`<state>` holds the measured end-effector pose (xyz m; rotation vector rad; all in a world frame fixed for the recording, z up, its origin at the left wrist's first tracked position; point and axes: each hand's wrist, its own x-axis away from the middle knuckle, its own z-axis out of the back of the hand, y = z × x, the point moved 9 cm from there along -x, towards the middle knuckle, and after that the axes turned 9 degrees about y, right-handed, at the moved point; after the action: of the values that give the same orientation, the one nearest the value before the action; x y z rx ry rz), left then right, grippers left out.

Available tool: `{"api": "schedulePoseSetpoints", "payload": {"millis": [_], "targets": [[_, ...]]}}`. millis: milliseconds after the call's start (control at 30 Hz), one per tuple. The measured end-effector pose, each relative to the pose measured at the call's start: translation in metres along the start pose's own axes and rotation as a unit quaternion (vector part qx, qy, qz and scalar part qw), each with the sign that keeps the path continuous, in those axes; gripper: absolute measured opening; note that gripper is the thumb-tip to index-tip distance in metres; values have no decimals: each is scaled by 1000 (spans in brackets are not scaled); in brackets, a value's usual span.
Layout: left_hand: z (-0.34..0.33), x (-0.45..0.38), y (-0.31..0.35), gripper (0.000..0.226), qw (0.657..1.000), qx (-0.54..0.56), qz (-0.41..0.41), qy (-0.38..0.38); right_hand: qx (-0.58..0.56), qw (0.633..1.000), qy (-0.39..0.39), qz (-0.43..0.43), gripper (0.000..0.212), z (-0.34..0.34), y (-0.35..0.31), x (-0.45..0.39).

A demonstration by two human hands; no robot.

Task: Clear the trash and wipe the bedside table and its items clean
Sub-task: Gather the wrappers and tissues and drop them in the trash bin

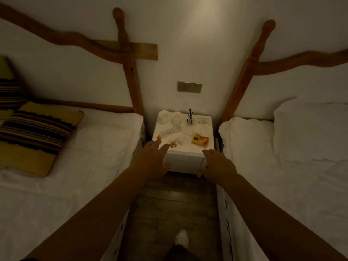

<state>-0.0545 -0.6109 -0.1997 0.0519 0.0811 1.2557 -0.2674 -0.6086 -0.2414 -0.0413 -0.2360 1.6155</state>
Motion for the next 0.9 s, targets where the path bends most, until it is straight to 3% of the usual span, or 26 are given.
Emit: {"api": "schedulePoseSetpoints", "payload": {"millis": [300, 700, 900], "targets": [[-85, -119, -28, 74, 997, 35, 14, -62, 8, 998, -53, 13, 66, -53, 34, -124], [-247, -292, -79, 59, 995, 31, -26, -96, -5, 992, -109, -62, 82, -183, 89, -304], [-330, -350, -101, 68, 991, 58, -40, -112, 48, 987, -141, -55, 93, -251, 118, -374]]}}
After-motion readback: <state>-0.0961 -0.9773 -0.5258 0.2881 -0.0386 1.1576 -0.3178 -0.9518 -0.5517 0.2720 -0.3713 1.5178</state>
